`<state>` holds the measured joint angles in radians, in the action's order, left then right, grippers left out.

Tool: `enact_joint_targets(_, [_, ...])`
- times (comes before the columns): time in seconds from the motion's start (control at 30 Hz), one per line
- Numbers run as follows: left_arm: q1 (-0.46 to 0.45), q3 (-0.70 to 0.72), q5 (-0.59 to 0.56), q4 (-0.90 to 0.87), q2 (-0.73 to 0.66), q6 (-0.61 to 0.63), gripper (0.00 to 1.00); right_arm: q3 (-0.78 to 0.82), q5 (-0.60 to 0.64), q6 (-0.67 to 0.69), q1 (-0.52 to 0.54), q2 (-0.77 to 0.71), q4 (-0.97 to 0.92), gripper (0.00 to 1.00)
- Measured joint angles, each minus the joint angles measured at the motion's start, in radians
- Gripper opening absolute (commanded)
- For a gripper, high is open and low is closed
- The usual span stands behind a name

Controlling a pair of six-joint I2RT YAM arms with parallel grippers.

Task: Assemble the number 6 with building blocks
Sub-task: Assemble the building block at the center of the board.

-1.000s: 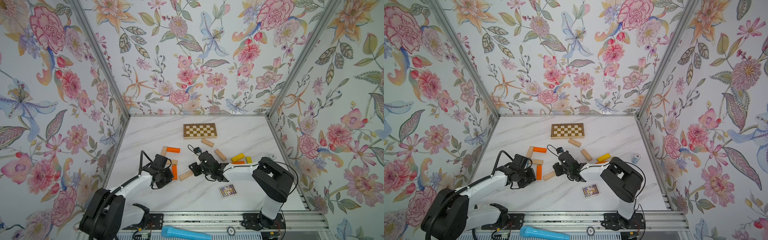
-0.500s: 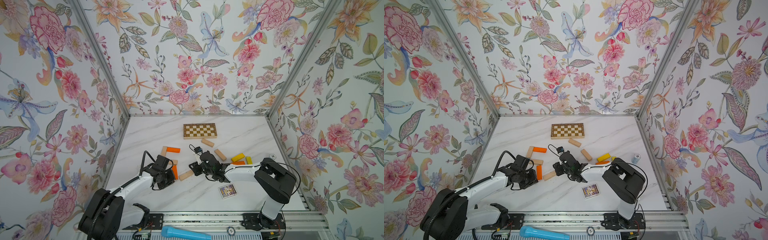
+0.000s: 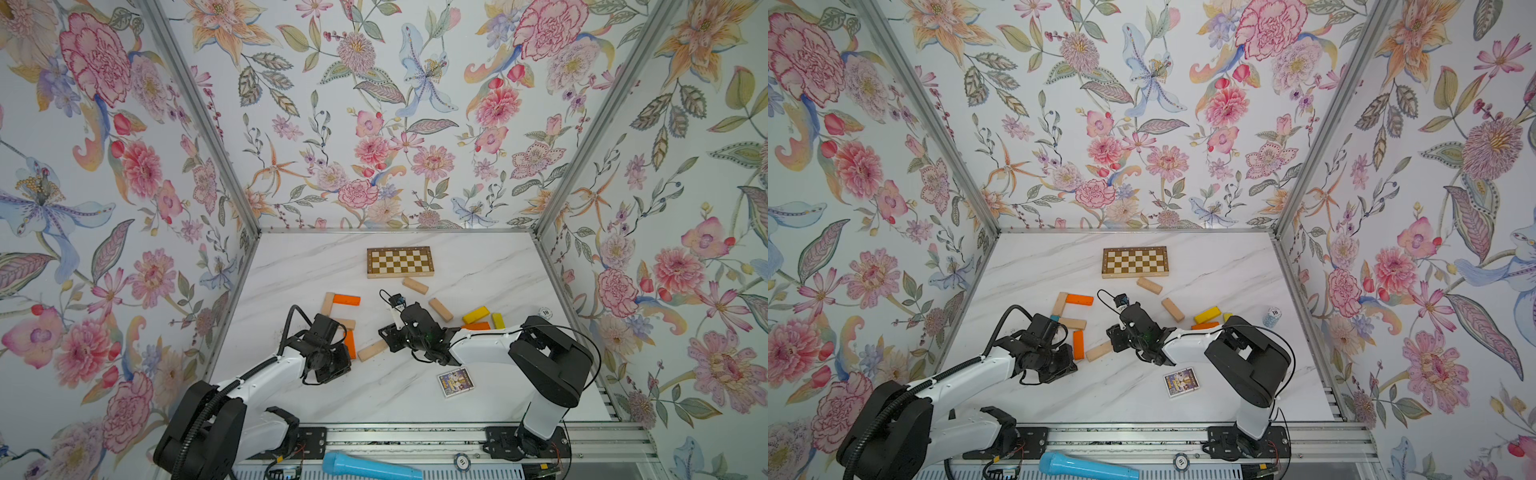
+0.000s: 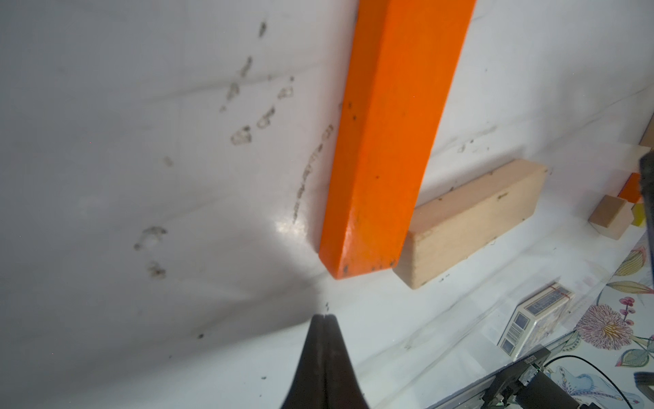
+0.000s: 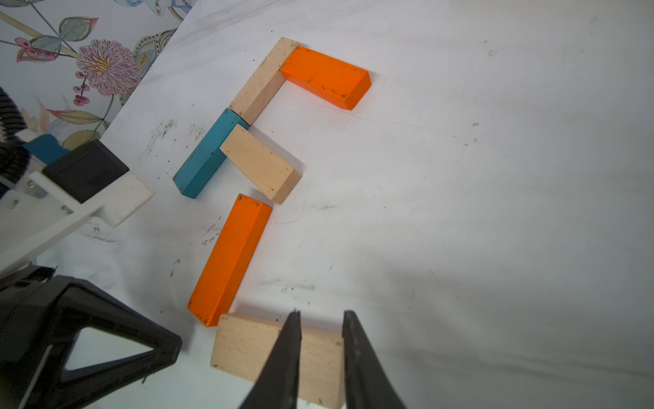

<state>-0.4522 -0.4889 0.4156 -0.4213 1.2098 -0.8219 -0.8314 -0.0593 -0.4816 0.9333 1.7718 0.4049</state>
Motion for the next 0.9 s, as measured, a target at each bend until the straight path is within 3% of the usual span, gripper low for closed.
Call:
enact_joint_targets(0.43, [0.000,0.016,-0.004,0.081,0.021,0.040,0.00,0.048,0.008,0.018,-0.005,-0.027,0.046,0.22])
enact_joint_targets(0.9, [0.000,0.038,-0.052,0.110,0.002,-0.018,0.00,0.077,0.008,0.024,-0.007,-0.033,0.075,0.25])
